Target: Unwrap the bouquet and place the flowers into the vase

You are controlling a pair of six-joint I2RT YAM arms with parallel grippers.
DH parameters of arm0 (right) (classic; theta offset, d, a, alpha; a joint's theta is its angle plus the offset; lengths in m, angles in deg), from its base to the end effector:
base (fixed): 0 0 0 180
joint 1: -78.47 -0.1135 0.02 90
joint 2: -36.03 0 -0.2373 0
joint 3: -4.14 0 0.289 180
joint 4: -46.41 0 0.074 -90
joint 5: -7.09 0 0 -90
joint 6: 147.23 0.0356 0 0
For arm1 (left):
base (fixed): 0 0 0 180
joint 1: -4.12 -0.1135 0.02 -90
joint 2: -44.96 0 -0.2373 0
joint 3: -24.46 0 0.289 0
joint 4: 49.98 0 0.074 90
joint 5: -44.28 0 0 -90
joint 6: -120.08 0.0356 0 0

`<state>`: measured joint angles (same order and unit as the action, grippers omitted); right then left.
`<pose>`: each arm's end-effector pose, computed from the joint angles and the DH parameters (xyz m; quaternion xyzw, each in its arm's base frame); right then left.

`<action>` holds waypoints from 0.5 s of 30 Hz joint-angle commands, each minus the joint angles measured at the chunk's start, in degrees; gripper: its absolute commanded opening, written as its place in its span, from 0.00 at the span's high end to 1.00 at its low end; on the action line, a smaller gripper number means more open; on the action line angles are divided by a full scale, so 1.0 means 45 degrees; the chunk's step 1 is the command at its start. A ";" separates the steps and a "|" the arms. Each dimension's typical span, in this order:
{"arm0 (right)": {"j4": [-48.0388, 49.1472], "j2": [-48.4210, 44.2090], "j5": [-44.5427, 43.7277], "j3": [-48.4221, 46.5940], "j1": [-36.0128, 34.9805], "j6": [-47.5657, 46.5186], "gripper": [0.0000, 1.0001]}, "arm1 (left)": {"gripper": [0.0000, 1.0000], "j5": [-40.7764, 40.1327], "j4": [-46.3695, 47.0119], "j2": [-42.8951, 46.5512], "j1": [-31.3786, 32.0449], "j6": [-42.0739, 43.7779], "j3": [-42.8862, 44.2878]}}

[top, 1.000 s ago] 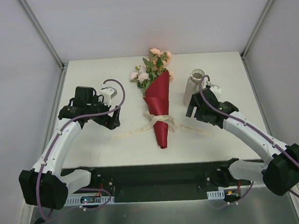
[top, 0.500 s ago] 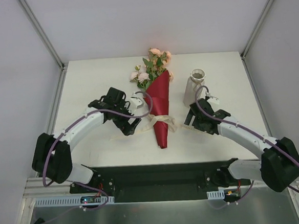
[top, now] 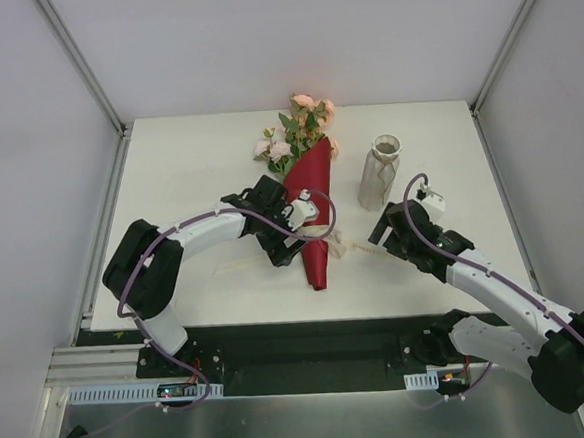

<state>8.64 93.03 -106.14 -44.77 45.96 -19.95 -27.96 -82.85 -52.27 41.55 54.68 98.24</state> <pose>0.2194 0.1232 0.1953 0.1134 0.9038 0.0575 0.4086 0.2911 -0.2364 0.1441 0.5256 0.7874 -0.1788 0.2679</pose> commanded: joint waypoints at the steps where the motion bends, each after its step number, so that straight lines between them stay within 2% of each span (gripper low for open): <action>1: 0.0104 -0.0457 -0.0210 0.0062 -0.0060 0.0349 0.09 | 0.01 -0.0332 0.1045 -0.0306 0.0314 0.0236 0.0349; 2: 0.0123 -0.0458 -0.0172 0.0042 -0.0060 0.0349 0.10 | 0.01 -0.0468 0.1125 -0.0423 0.0412 0.0256 0.0349; 6: 0.0162 -0.0497 -0.0016 -0.0016 -0.0041 0.0388 0.10 | 0.12 -0.0897 0.1399 -0.0892 0.0607 0.0587 0.0348; 7: 0.0201 -0.0555 0.0004 0.0003 -0.0041 0.0407 0.10 | 0.21 -0.0977 0.1399 -0.0932 0.0627 0.0646 0.0349; 9: 0.0260 -0.0652 0.0024 0.0003 -0.0041 0.0427 0.10 | 0.33 -0.1055 0.1418 -0.0913 0.0647 0.0763 0.0271; 10: 0.0299 -0.0672 0.0005 0.0022 -0.0041 0.0446 0.10 | 0.47 -0.1094 0.1438 -0.0893 0.0647 0.0783 0.0251; 13: 0.0494 -0.0634 0.0102 0.0061 -0.0060 0.0505 0.11 | 0.61 -0.1308 0.1379 -0.0913 0.0647 0.0803 0.0076; 15: 0.0708 -0.0556 0.0199 0.0178 -0.0041 0.0583 0.11 | 0.74 -0.1465 0.1399 -0.0874 0.0647 0.0784 -0.0041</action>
<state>9.23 91.13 -105.98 -44.58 45.96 -18.81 -32.50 -77.14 -56.71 43.95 56.95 98.29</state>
